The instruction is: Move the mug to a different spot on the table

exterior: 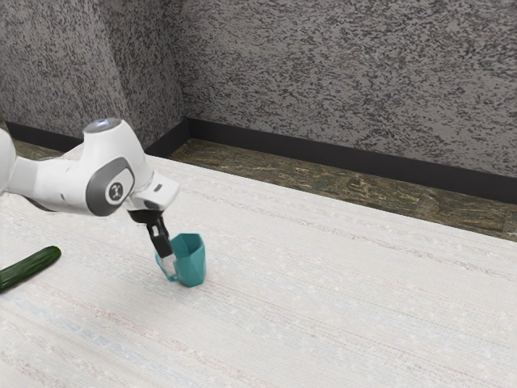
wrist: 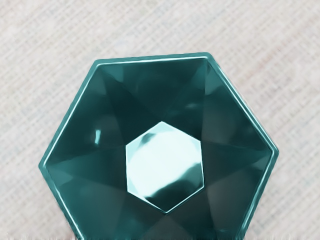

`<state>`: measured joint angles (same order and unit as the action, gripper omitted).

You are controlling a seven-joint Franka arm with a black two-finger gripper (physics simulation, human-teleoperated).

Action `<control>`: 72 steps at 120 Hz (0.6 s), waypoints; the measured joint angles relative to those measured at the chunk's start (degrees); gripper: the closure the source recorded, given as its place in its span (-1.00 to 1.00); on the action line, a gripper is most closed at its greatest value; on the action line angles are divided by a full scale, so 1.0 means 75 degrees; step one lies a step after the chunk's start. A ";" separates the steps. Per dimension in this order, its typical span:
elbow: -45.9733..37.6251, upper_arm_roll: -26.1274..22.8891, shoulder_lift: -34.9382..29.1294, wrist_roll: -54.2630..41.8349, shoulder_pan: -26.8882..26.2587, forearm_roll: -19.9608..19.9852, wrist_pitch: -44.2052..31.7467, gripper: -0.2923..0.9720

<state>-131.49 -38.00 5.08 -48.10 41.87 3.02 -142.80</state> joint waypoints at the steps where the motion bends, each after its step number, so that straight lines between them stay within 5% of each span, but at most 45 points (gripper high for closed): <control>1: 0.0001 -0.0006 -0.0041 -0.0003 0.0000 0.0001 0.0004 -0.46; 16: 0.0268 -0.0113 -0.0533 -0.0043 -0.0037 0.0011 0.0106 -0.50; 39: 0.2222 -0.0551 -0.0634 -0.0068 0.0116 -0.0101 0.1481 -0.52; 56: 0.4127 -0.0838 0.0015 -0.0025 -0.0140 -0.0819 0.2903 -0.53; 72: 0.4590 -0.0912 0.0151 0.0024 -0.0441 -0.1282 0.3837 -0.53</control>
<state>-97.06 -44.84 6.21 -47.92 38.57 -6.60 -114.02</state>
